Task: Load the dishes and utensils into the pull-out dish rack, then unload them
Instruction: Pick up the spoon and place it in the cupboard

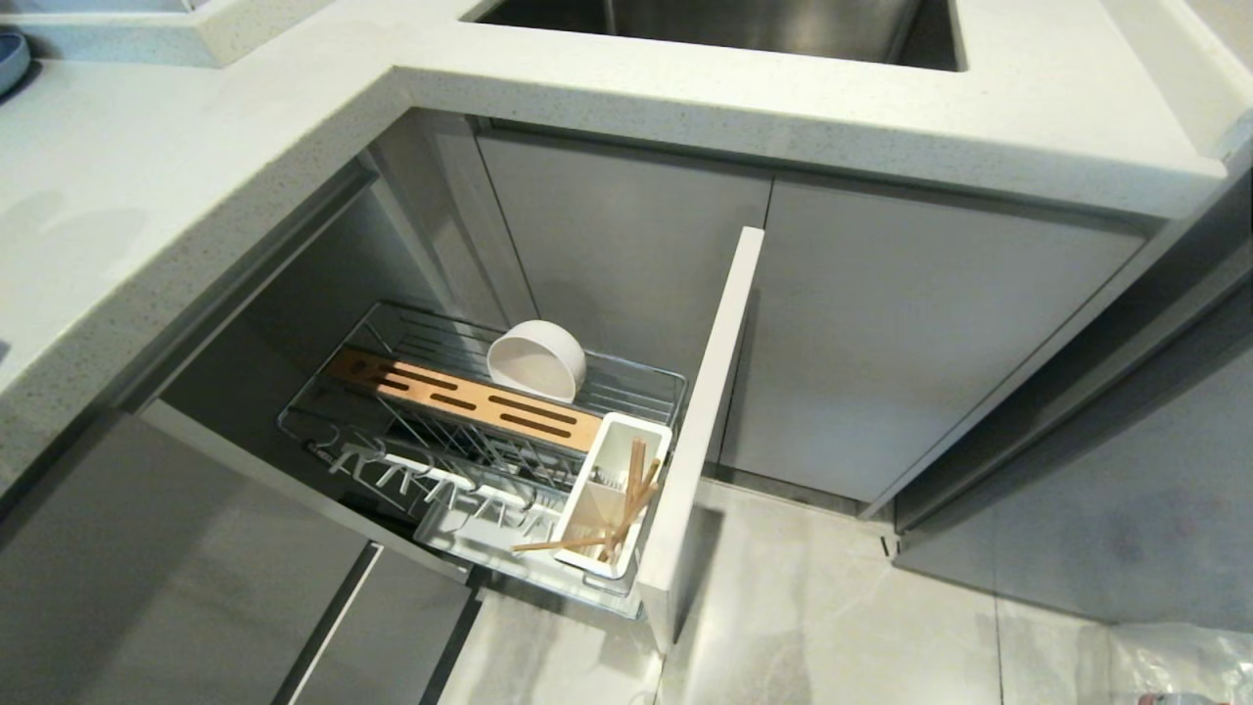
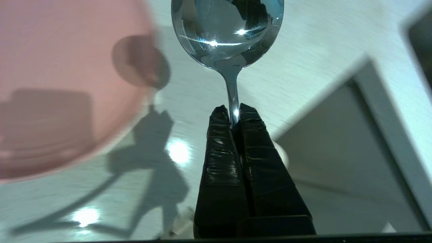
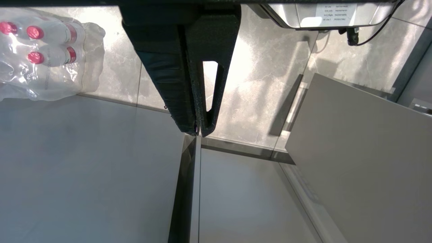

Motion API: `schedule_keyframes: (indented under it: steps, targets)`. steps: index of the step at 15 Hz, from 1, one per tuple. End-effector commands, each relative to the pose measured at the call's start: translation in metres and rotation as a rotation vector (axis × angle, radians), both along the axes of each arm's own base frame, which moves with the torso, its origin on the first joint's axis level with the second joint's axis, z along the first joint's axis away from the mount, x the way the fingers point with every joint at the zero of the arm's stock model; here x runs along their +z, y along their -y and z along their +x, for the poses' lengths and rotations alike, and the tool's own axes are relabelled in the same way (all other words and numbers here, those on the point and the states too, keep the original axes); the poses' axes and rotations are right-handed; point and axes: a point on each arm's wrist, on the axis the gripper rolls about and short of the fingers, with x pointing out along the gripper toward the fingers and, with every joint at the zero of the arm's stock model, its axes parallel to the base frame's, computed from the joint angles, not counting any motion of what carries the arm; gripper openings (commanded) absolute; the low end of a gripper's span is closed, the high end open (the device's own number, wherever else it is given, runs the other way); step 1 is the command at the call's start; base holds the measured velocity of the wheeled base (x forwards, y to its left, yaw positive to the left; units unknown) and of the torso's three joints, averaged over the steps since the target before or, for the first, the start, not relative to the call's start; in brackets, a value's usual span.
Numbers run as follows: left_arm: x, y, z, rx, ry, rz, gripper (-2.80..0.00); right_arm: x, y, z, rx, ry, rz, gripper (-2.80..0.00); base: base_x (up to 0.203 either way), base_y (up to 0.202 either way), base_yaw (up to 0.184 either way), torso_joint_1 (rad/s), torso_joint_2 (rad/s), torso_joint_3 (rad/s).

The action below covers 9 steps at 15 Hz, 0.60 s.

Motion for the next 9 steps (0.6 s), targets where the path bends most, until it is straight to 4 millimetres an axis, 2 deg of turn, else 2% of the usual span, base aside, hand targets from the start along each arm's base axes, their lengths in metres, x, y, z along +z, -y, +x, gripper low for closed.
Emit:
schedule_keyframes:
  steps: [1, 3, 6, 8, 9]
  targets:
    - [0.005, 0.014, -0.009, -0.104, 0.045, 0.007, -2.8, 0.0, 0.0, 0.0, 0.0, -0.001, 0.0, -2.8, 0.0, 0.0, 0.0, 0.0, 0.0, 0.0]
    - [0.008, 0.027, -0.005, -0.283, 0.075, 0.002, -2.8, 0.0, 0.0, 0.0, 0.0, -0.001, 0.0, -2.8, 0.0, 0.0, 0.0, 0.0, 0.0, 0.0]
    - [0.007, 0.054, 0.006, -0.672, 0.081, -0.044, -2.8, 0.0, 0.0, 0.0, 0.0, -0.001, 0.0, -2.8, 0.0, 0.0, 0.0, 0.0, 0.0, 0.0]
    - [0.002, 0.072, 0.017, -0.937, 0.045, -0.097, -2.8, 0.0, 0.0, 0.0, 0.0, -0.001, 0.0, -2.8, 0.0, 0.0, 0.0, 0.0, 0.0, 0.0]
    - [-0.004, 0.077, 0.024, -1.008, 0.016, -0.111, -2.8, 0.0, 0.0, 0.0, 0.0, -0.001, 0.0, -2.8, 0.0, 0.0, 0.0, 0.0, 0.0, 0.0]
